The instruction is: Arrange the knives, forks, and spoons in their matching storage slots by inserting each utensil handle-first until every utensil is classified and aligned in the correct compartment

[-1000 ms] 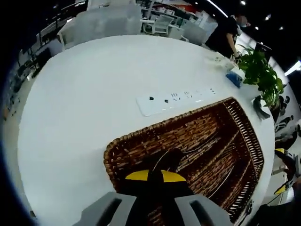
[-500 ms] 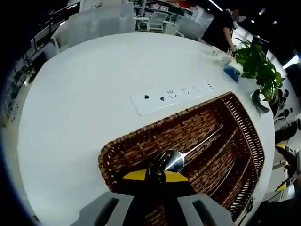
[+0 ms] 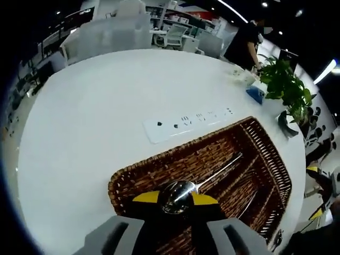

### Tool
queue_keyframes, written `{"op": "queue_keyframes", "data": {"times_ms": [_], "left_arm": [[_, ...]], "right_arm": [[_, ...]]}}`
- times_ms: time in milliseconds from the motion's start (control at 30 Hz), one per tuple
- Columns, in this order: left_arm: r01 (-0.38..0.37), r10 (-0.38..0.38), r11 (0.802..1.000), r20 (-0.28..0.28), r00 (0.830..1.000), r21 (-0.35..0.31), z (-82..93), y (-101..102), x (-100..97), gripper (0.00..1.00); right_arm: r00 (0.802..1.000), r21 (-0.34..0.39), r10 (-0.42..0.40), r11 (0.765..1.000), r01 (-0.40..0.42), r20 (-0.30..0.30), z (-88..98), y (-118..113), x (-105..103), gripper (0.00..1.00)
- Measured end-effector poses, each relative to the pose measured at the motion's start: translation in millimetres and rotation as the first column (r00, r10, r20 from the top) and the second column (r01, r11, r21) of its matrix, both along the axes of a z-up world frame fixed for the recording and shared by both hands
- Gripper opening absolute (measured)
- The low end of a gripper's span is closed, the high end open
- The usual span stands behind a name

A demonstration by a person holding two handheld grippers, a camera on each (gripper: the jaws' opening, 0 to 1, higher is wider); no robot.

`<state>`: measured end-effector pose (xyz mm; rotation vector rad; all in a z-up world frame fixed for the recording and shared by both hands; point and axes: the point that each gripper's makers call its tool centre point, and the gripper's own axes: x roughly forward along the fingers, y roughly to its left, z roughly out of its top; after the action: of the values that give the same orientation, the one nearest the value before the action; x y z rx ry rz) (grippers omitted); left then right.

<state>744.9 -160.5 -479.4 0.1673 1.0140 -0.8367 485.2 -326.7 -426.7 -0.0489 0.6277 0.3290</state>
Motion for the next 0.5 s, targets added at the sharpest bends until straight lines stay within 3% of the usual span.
{"op": "queue_keyframes", "data": {"times_ms": [100, 233, 367, 500], "left_arm": [[-0.007, 0.008, 0.999, 0.014, 1.0, -0.046, 7.6, -3.7, 0.0, 0.4], [-0.015, 0.023, 0.995, 0.084, 0.996, -0.096, 25.3, -4.4, -0.8, 0.47], [0.017, 0.005, 0.992, 0.168, 0.986, -0.125, 43.7, -4.8, -14.1, 0.57], [0.02, 0.014, 0.987, 0.213, 0.977, -0.16, 60.1, -0.9, -35.4, 0.65]], "right_arm": [[1.0, -0.003, 0.003, 1.0, -0.003, 0.002, 0.9, 1.2, -1.0, 0.92], [1.0, -0.002, 0.0, 1.0, 0.0, 0.008, 3.8, 2.8, -4.2, 0.92], [1.0, -0.01, 0.013, 1.0, -0.013, 0.016, 6.1, 7.4, -8.9, 0.92], [0.999, -0.016, 0.026, 1.0, -0.026, 0.025, 8.6, 10.7, -12.4, 0.92]]}}
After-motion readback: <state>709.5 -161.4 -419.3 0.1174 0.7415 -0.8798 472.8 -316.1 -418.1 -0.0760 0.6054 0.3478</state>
